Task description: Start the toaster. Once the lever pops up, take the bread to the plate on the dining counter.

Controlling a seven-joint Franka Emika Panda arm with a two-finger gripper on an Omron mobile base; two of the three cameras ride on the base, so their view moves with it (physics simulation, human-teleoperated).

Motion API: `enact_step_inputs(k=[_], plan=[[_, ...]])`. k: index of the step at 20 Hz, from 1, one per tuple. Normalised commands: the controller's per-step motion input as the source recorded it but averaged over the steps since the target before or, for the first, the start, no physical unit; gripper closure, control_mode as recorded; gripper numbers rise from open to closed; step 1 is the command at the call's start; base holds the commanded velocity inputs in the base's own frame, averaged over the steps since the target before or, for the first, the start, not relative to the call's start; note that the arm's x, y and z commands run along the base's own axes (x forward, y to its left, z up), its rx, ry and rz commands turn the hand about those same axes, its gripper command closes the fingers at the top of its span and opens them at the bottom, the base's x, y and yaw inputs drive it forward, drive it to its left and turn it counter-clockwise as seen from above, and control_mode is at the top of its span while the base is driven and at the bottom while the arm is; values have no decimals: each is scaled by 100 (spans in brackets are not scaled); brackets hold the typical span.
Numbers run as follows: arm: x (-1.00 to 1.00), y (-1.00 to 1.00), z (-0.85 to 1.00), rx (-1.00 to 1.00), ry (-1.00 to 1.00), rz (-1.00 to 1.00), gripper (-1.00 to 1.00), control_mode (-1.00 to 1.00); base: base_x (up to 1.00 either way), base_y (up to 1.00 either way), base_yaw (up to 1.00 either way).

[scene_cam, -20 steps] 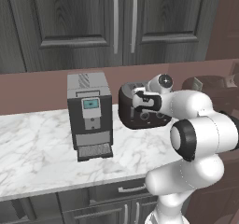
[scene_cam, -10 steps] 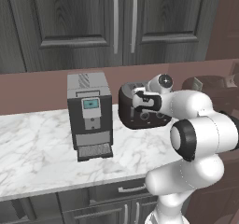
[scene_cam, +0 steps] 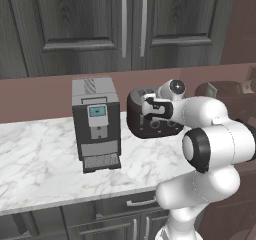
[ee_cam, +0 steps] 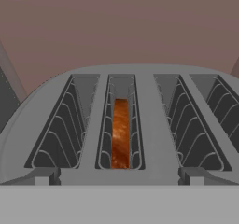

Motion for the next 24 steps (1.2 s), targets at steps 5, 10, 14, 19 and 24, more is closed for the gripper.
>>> enact_step_inputs(k=[5, 10, 14, 19, 24], plan=[[0, 0, 0, 0, 0, 0, -100, -100, 0, 0, 0], [0, 0, 0, 0, 0, 0, -100, -100, 0, 0, 0], [0, 0, 0, 0, 0, 0, -100, -100, 0, 0, 0], [0, -2, 0, 2, 0, 0, -100, -100, 0, 0, 0], [0, 0, 0, 0, 0, 0, -100, -100, 0, 0, 0]])
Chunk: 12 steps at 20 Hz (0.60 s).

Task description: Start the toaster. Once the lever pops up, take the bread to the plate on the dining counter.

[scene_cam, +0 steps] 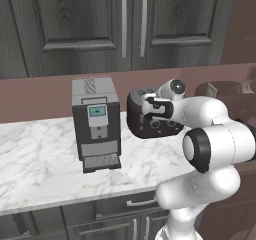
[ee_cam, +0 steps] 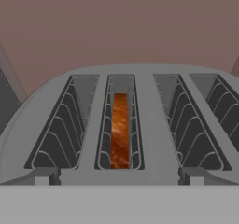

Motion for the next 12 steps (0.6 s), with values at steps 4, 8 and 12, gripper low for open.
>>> enact_step_inputs(k=[4, 8, 12], plan=[[0, 0, 0, 0, 0, 0, -100, -100, 0, 0, 0], [0, 0, 0, 0, 0, 0, -100, -100, 0, 0, 0], [0, 0, 0, 0, 0, 0, -100, -100, 0, 0, 0]])
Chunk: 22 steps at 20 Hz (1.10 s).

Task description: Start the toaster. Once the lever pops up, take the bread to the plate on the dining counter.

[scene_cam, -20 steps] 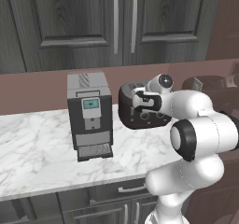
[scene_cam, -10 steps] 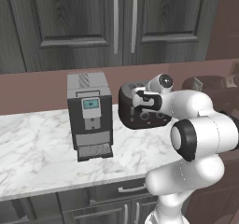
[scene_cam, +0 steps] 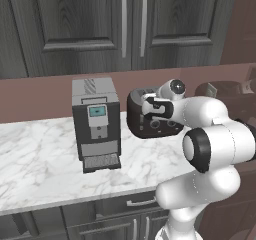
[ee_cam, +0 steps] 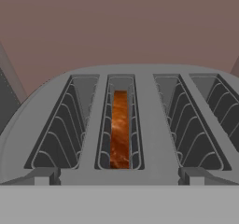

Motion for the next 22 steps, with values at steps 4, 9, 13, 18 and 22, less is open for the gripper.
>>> enact_step_inputs(k=[4, 9, 13, 18, 22], plan=[[0, 0, 0, 0, 0, 0, -100, -100, 0, 0, 0], [0, 0, 0, 0, 0, 0, -100, -100, 0, 0, 0], [0, 0, 0, 0, 0, 0, -100, -100, 0, 0, 0], [0, 0, 0, 0, 0, 0, -100, -100, 0, 0, 0], [0, 0, 0, 0, 0, 0, -100, -100, 0, 0, 0]])
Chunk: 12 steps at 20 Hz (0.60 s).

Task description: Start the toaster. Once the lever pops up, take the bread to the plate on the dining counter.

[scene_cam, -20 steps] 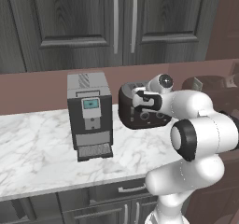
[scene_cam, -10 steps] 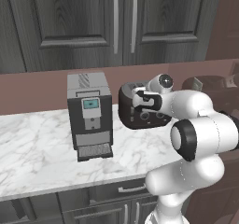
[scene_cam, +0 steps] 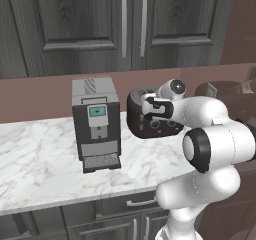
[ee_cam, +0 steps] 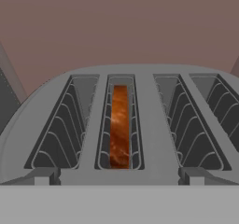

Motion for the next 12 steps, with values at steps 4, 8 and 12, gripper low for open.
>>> enact_step_inputs(k=[4, 8, 12], plan=[[0, 0, 0, 0, 0, 0, -100, -100, 0, 0, 0], [0, 0, 0, 0, 0, 0, -100, -100, 0, 0, 0], [0, 0, 0, 0, 0, 0, -100, -100, 0, 0, 0]])
